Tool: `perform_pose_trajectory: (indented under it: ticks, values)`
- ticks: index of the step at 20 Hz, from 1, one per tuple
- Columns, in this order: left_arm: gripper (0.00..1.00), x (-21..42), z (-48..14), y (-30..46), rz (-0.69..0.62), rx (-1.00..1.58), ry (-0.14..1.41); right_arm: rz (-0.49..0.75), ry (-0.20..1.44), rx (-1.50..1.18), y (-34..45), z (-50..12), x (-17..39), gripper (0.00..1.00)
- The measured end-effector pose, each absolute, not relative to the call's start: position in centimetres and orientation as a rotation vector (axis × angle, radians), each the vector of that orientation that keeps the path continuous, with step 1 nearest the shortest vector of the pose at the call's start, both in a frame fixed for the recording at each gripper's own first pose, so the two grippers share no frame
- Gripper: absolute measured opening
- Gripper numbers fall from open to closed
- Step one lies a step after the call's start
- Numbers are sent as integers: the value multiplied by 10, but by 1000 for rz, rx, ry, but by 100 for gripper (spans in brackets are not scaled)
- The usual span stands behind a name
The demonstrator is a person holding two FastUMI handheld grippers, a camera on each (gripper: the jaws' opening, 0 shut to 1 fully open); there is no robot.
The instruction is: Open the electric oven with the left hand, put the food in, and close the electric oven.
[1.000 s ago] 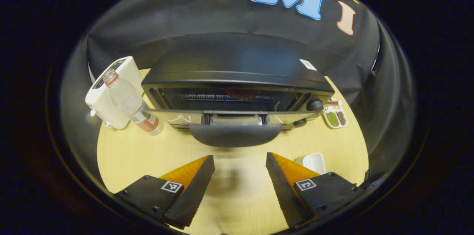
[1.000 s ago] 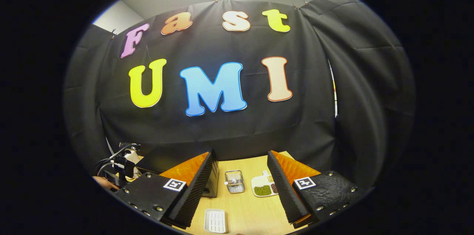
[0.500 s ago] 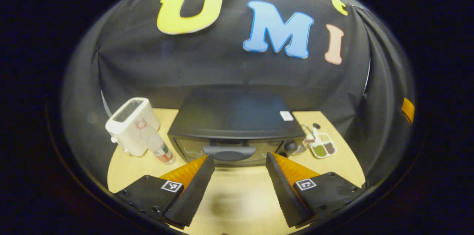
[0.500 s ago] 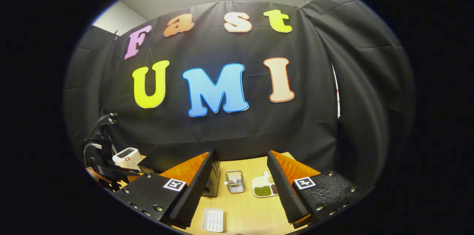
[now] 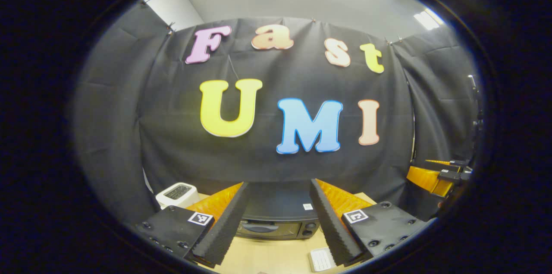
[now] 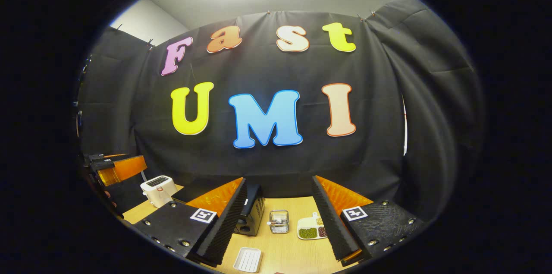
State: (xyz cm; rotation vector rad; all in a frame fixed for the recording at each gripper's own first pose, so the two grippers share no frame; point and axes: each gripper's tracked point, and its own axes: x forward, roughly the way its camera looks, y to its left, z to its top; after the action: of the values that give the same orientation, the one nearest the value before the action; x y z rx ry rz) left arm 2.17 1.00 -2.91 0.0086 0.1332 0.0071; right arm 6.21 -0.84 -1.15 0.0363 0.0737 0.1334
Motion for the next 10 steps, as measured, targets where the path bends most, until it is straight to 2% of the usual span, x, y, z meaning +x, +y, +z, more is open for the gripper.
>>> perform_pose_trajectory:
  ticks: [2, 3, 4, 5, 6, 10]
  values:
    - [97, 14, -15, 8, 6, 24, 104, 136, 67, 42, -8, -5, 56, 91]
    - [97, 11, -11, 8, -3, 22, 96, 135, 56, 45, -6, 1, 54, 91]
    - [91, 10, -8, 6, -14, 16, 88, 127, 43, 44, -5, 7, 52, 91]
    - [91, 10, -5, 6, -23, 12, 88, 116, 35, 43, -4, 11, 50, 90]
    - [98, 10, -5, 7, -31, 10, 94, 110, 38, 42, -3, 13, 47, 91]
    - [98, 6, 0, 8, -63, 11, 91, 99, 35, 49, 7, 21, 41, 90]
